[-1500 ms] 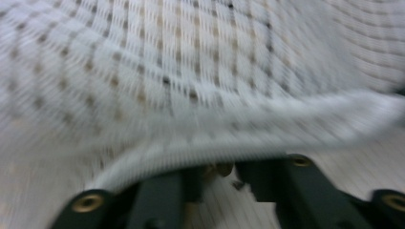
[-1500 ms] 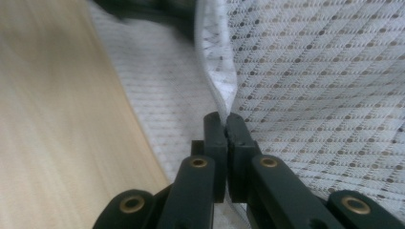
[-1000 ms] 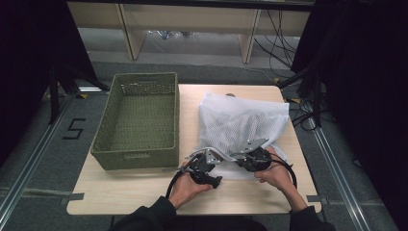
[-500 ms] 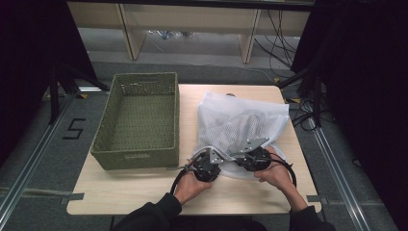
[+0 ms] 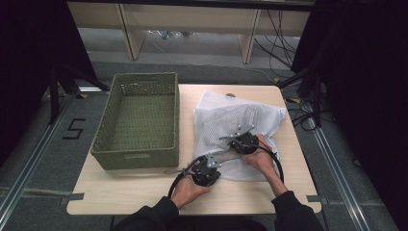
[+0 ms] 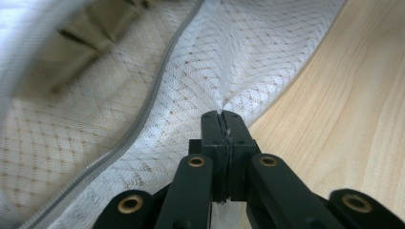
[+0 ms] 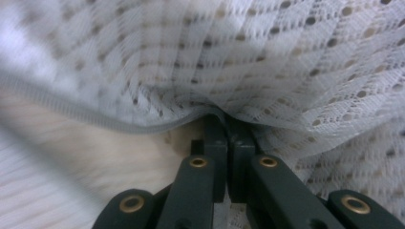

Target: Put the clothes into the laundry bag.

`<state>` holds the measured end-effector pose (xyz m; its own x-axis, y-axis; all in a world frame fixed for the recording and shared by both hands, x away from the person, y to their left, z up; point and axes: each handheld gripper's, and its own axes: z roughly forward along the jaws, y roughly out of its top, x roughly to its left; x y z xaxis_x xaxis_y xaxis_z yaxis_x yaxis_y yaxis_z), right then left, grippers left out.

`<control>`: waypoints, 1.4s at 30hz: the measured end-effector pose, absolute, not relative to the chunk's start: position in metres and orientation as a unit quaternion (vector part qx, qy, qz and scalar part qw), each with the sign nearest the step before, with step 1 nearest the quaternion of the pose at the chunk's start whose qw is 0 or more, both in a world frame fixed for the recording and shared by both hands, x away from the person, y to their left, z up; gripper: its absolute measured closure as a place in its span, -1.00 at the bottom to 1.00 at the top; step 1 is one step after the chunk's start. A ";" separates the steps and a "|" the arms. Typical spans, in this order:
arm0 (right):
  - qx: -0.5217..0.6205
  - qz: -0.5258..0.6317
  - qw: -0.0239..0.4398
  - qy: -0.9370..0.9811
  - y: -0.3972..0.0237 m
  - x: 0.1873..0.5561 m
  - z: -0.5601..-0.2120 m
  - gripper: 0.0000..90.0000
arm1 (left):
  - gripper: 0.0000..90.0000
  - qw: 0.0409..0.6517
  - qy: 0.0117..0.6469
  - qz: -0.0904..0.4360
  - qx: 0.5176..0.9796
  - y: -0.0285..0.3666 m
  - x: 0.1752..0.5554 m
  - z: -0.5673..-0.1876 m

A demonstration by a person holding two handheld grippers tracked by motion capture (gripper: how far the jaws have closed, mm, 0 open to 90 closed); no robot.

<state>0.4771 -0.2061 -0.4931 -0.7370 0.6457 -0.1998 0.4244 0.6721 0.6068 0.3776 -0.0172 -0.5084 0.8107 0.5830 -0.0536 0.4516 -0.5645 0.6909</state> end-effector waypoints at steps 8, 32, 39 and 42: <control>0.300 0.248 0.229 0.892 -0.212 0.501 -0.495 1.00 | 0.97 0.361 0.288 0.093 0.882 -0.020 0.376 -0.508; 0.231 0.287 0.133 0.920 -0.233 0.403 -0.472 1.00 | 0.94 0.369 0.281 0.088 0.881 -0.019 0.373 -0.509; 0.260 0.269 0.133 0.918 -0.245 0.400 -0.480 1.00 | 0.95 0.366 0.283 0.094 0.882 -0.019 0.371 -0.509; 0.252 0.278 0.148 0.915 -0.249 0.403 -0.481 1.00 | 0.95 0.366 0.278 0.094 0.883 -0.019 0.368 -0.509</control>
<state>0.4032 -0.2490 -0.4807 -0.8290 0.5438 -0.1306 0.3792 0.7182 0.5835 0.3678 -0.0193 -0.5093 0.8278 0.5598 -0.0370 0.4222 -0.5782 0.6982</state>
